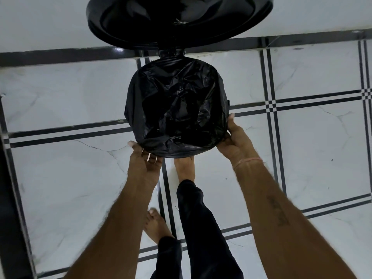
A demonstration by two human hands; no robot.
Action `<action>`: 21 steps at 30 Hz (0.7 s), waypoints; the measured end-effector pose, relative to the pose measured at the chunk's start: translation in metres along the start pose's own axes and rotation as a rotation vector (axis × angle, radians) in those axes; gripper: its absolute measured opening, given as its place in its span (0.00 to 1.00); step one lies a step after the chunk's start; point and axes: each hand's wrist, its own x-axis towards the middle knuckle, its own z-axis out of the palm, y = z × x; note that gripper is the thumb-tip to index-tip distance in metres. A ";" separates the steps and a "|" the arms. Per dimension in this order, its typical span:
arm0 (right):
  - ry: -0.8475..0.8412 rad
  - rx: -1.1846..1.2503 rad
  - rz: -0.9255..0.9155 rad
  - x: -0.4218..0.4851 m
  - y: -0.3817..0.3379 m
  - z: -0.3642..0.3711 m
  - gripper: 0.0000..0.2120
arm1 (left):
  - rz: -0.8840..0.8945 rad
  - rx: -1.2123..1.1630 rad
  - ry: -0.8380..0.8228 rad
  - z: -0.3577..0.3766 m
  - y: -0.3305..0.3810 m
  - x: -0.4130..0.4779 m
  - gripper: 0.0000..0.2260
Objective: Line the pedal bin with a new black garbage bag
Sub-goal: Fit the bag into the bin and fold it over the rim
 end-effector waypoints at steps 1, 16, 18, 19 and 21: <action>0.024 -0.008 0.014 0.003 -0.004 0.001 0.15 | 0.001 -0.027 -0.012 0.000 0.000 -0.003 0.16; 0.189 -0.012 0.121 -0.046 0.055 -0.015 0.14 | -0.095 -0.093 0.029 -0.001 -0.016 -0.022 0.13; 0.178 0.135 0.134 -0.056 0.060 -0.003 0.14 | -0.104 -0.089 0.041 0.002 -0.020 -0.023 0.13; 0.162 0.206 0.134 -0.058 0.061 0.001 0.15 | -0.107 -0.077 0.045 0.002 -0.022 -0.022 0.13; 0.181 0.200 0.105 -0.047 0.063 0.003 0.20 | -0.112 -0.055 0.042 0.004 -0.024 -0.020 0.13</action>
